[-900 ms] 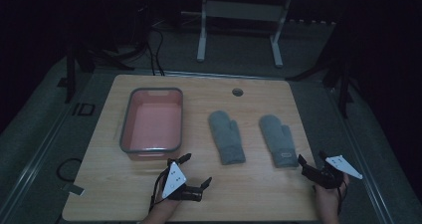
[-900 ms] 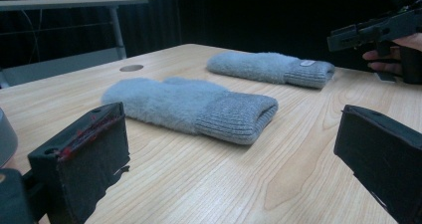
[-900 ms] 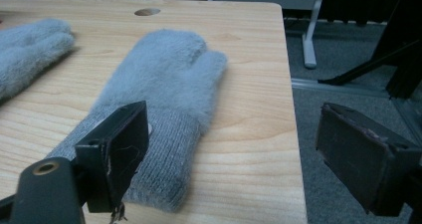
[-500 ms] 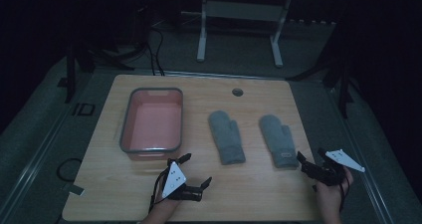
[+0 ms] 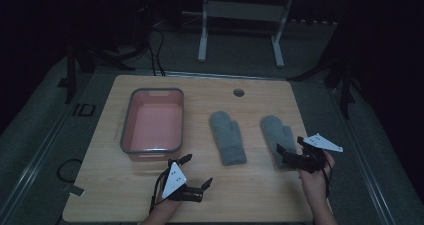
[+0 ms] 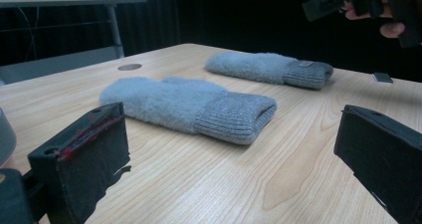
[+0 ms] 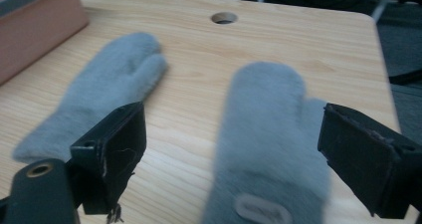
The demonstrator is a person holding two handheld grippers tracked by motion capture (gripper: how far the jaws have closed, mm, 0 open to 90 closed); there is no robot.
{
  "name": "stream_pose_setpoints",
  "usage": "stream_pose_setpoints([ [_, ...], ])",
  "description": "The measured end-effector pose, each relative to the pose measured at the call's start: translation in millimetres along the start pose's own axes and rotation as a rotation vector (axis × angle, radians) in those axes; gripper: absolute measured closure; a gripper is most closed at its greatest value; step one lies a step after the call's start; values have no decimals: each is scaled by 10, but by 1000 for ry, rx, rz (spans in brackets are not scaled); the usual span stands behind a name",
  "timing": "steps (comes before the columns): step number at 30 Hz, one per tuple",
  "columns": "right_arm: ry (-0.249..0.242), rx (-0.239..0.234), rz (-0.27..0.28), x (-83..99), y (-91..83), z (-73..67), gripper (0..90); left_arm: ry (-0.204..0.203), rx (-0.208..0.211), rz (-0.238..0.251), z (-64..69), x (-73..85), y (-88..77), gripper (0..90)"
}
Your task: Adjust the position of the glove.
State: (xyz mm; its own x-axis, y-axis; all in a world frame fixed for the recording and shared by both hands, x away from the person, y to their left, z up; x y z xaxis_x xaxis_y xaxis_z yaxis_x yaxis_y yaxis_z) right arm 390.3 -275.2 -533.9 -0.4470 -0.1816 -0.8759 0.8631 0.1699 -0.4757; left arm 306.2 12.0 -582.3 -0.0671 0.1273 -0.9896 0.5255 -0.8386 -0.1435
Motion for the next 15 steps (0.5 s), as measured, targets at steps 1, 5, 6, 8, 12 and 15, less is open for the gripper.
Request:
stream_pose_setpoints([
  [1,0,0,0,0,0,0,112,0,1,0,0,0,0,9],
  [5,-42,23,-15,-132,113,-220,109,-1,3,1,0,0,0,9],
  [6,-42,23,-15,-132,113,-220,109,-2,4,1,0,0,0,9],
  [8,-64,8,-31,-157,164,-332,108,-3,7,1,3,0,1,9],
  [12,-71,-32,-35,-264,277,-599,126,-8,11,1,7,0,2,9],
  [15,-78,-45,-41,-300,330,-703,128,-8,12,1,7,1,2,9],
])
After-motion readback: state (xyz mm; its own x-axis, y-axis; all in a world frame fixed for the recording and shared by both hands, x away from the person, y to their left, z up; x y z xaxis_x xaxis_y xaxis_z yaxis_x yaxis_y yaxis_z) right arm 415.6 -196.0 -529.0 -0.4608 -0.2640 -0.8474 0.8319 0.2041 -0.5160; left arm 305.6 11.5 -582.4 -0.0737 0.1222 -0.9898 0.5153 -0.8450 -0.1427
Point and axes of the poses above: each handheld gripper's, and its own axes: y roughly forward along the jaws, x roughly out of its underside, z roughly to its right, the point moved 10 cm from there along y, roughly forward along the jaws, and after that the axes turned 12 degrees about x, right-handed, at the moved point
